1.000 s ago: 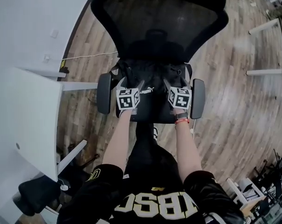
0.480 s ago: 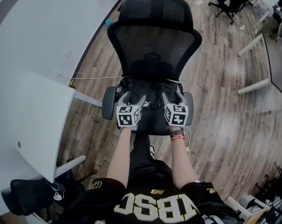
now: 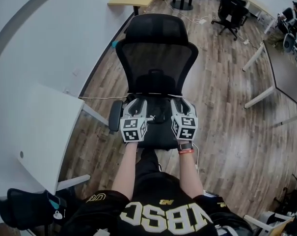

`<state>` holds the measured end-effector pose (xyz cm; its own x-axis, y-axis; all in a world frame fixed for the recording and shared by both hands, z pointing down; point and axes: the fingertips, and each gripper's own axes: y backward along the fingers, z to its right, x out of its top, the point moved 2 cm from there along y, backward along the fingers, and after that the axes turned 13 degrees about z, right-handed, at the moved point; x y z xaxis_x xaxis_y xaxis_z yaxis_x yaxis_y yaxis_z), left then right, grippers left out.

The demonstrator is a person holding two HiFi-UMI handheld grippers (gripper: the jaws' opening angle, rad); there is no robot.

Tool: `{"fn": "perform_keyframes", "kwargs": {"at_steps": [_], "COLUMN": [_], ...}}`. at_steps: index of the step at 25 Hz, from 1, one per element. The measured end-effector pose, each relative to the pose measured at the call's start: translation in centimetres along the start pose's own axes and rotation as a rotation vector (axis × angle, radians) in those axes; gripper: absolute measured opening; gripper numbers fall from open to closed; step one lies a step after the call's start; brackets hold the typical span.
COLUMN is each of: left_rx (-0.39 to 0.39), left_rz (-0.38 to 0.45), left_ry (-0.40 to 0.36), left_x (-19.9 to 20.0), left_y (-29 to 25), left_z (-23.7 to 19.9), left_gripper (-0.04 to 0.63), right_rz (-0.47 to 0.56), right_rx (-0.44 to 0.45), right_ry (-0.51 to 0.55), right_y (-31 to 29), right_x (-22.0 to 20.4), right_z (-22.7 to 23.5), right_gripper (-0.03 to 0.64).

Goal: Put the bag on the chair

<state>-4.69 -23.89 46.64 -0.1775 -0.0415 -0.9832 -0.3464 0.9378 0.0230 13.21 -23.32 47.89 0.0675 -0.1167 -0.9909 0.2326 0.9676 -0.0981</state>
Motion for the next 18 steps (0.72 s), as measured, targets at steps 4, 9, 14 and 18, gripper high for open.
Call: {"fn": "perform_keyframes", "kwargs": {"at_steps": [4,9,14,18], "left_rx": [-0.024,-0.027,-0.044,-0.046], "left_rz": [0.057,0.151,0.227,0.263], "left_ry": [-0.04,-0.082,-0.114,-0.136], "left_x": [2.4,5.6,9.0,10.6], "left_y": [0.9,2.5,3.3,3.9], "left_z": [1.4,2.3,3.0,3.5], "left_gripper": [0.105,0.067,0.04,0.025], "right_rz": [0.096,0.206,0.249,0.269], "right_rx": [0.005,0.019,0.007,0.001], "right_ry": [-0.001,0.009,0.021,0.023], "right_y": [1.4,3.2,4.1,4.7], "right_x": [3.5,6.9,8.9,9.7], "right_z": [-0.4,-1.2,-1.2,-1.0], "right_gripper": [0.132,0.087,0.055,0.032]}}
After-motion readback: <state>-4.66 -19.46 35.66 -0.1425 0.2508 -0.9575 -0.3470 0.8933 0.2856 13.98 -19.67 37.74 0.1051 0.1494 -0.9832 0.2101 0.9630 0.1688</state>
